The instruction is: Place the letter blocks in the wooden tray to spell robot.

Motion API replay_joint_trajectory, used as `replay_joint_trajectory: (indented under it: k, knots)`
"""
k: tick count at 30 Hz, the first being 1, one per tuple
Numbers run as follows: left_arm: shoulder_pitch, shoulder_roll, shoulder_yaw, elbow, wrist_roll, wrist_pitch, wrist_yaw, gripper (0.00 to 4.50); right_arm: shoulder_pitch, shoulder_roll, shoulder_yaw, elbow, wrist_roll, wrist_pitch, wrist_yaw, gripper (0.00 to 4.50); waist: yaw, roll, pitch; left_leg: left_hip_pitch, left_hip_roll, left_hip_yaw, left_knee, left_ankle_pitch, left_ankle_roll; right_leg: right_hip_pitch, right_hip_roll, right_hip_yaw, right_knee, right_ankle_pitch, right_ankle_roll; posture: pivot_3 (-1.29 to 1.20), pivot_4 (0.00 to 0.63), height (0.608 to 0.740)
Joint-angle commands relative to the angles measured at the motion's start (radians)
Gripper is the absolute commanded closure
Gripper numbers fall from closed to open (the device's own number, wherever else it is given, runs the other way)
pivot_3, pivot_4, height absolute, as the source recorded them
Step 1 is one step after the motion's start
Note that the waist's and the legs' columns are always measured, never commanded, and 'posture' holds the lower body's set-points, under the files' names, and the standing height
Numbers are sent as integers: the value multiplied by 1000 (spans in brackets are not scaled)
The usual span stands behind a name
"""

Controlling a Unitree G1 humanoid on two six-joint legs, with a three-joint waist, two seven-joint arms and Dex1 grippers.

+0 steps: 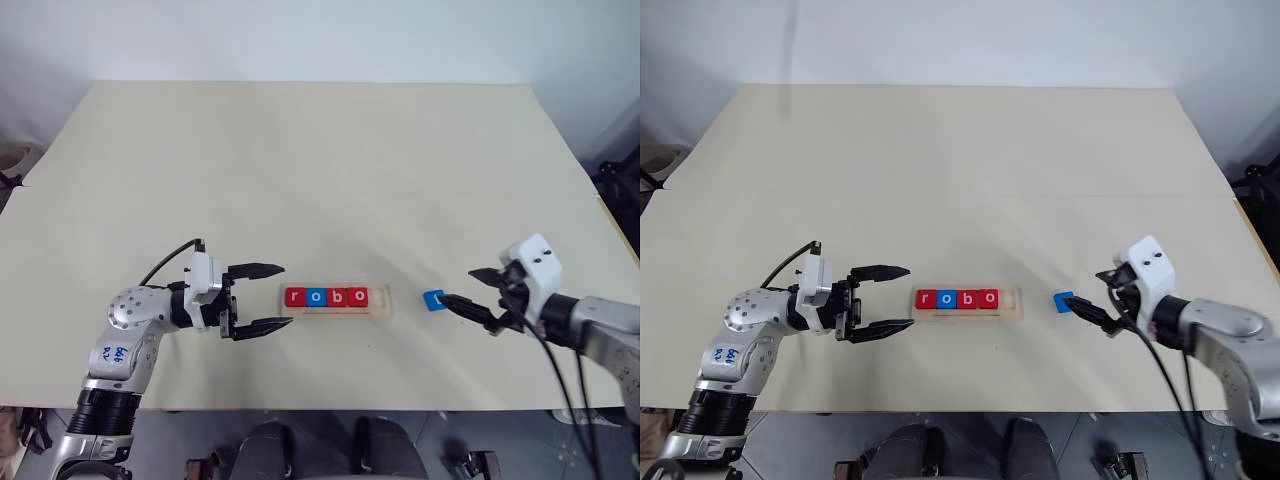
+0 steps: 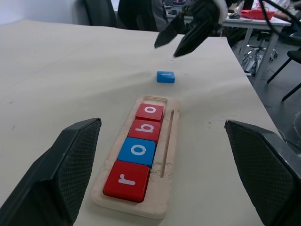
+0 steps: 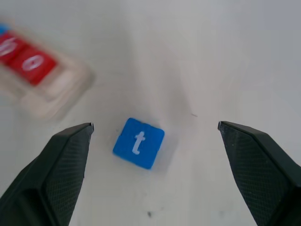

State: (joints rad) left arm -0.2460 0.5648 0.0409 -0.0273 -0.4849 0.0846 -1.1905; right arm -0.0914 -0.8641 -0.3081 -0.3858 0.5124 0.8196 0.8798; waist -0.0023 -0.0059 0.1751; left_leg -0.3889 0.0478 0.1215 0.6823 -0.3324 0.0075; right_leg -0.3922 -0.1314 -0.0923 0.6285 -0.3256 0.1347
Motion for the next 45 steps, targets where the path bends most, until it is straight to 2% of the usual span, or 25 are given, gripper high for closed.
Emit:
replay_joint_trajectory:
  k: [1,4,9,13,20,24,30,31,34,41,45]
  knots:
    - [19,5,28,-49,-12,-17,16,0,-8,-67,63,174,-82,-353,248,32,-1,0,0,0,0,0,0,0,0,0,0,0,0,0,0,0,150,740]
    - [32,6,30,-65,-14,-17,27,0,-48,-101,138,327,-160,-569,367,32,-1,0,0,1,0,1,0,0,0,0,0,0,0,0,0,0,150,740]
    - [66,4,33,-115,-15,-8,51,0,-285,-64,305,624,-275,-785,493,32,-5,0,0,2,0,2,2,0,-1,0,-1,1,0,0,0,0,150,740]
    - [79,2,33,-137,-17,-3,65,0,-412,-8,372,766,-320,-867,528,32,-4,0,0,2,1,2,2,1,-1,0,0,0,1,0,0,0,150,740]
    - [94,6,32,-161,-21,4,73,0,-504,26,456,920,-376,-960,627,32,0,0,0,0,0,1,2,1,-1,1,-1,-1,1,0,1,0,150,740]
    - [88,10,27,-161,-22,5,67,0,-528,29,471,969,-393,-979,645,873,-2,0,0,1,1,1,2,1,-1,1,-1,-1,2,0,1,0,150,740]
    - [74,8,18,-157,-25,7,51,0,-527,28,467,986,-384,-985,665,2931,-1,0,0,1,1,1,2,1,-1,2,-1,-1,1,0,1,0,150,740]
    - [71,8,16,-155,-24,7,48,0,-527,31,464,982,-382,-990,660,3046,-1,0,0,1,1,1,2,1,-1,2,-1,-1,1,0,1,0,150,740]
    - [63,5,13,-147,-22,7,42,0,-532,39,456,909,-354,-930,654,3043,-2,0,0,1,1,1,2,1,-1,2,-1,-1,2,0,1,0,150,740]
    - [58,0,11,-130,-15,-1,38,0,-534,93,471,584,-281,-588,574,3043,-2,0,0,1,1,0,2,1,-2,0,-1,-1,4,0,0,0,150,740]
    - [62,-1,12,-128,-14,-4,40,0,-531,118,505,510,-308,-532,538,3043,3,0,0,0,1,0,2,1,-2,0,-2,-1,3,0,0,0,150,740]
